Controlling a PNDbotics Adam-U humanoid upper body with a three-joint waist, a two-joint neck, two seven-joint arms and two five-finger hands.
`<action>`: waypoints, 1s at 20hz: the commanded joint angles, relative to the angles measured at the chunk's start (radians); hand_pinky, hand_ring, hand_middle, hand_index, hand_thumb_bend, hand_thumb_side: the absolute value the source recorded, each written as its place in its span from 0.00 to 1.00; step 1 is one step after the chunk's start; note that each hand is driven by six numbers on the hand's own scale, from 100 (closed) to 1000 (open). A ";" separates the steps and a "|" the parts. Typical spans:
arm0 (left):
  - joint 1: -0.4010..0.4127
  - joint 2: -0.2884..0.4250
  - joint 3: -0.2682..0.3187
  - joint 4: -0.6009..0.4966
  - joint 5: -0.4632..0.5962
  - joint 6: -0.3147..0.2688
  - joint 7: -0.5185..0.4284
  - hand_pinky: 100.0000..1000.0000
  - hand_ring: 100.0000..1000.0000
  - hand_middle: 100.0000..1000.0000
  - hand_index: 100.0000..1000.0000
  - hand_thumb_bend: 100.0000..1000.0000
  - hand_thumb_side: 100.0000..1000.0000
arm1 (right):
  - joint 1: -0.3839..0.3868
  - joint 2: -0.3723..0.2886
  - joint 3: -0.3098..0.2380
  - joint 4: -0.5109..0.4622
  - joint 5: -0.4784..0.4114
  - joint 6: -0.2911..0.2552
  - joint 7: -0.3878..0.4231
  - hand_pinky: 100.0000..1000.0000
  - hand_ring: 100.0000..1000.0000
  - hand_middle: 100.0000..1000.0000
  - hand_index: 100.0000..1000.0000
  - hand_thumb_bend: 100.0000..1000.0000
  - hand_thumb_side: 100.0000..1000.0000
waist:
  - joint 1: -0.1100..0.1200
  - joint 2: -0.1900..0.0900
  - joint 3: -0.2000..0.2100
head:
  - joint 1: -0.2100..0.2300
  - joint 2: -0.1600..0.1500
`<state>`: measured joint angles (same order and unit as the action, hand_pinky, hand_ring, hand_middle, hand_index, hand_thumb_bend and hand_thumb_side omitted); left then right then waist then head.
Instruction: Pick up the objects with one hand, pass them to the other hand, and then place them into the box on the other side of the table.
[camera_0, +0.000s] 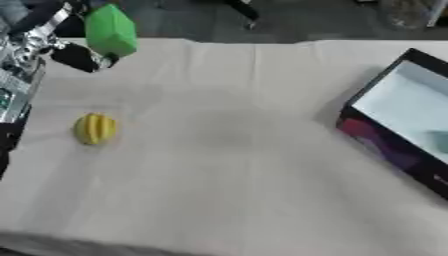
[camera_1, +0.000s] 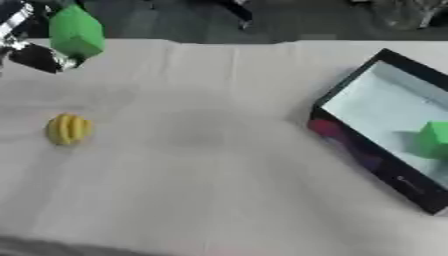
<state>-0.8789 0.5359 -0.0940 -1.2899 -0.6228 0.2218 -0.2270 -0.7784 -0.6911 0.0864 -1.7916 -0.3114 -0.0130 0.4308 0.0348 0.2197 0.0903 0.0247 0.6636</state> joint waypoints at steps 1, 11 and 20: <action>-0.008 0.006 -0.001 -0.042 -0.005 -0.010 0.027 0.77 0.72 0.65 0.59 0.19 0.00 | -0.038 0.032 0.019 0.016 0.056 -0.008 0.049 1.00 1.00 1.00 1.00 0.00 0.27 | -0.014 -0.037 0.001 | -0.008 0.002; 0.009 -0.063 -0.026 -0.091 -0.042 -0.062 0.049 0.74 0.66 0.62 0.58 0.18 0.00 | -0.128 0.179 0.110 0.087 0.257 -0.063 0.118 1.00 1.00 1.00 1.00 0.00 0.17 | -0.023 -0.043 0.020 | -0.037 0.008; 0.015 -0.135 -0.047 -0.135 -0.067 -0.086 0.067 0.71 0.63 0.59 0.57 0.16 0.00 | -0.158 0.246 0.161 0.117 0.341 -0.093 0.143 1.00 1.00 1.00 1.00 0.00 0.15 | -0.025 -0.036 0.054 | -0.074 0.015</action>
<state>-0.8513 0.3940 -0.1429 -1.4025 -0.6813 0.1414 -0.1648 -0.9139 -0.4431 0.2479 -1.6697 0.0171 -0.1012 0.5691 0.0228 0.2176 0.1438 -0.0431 0.6756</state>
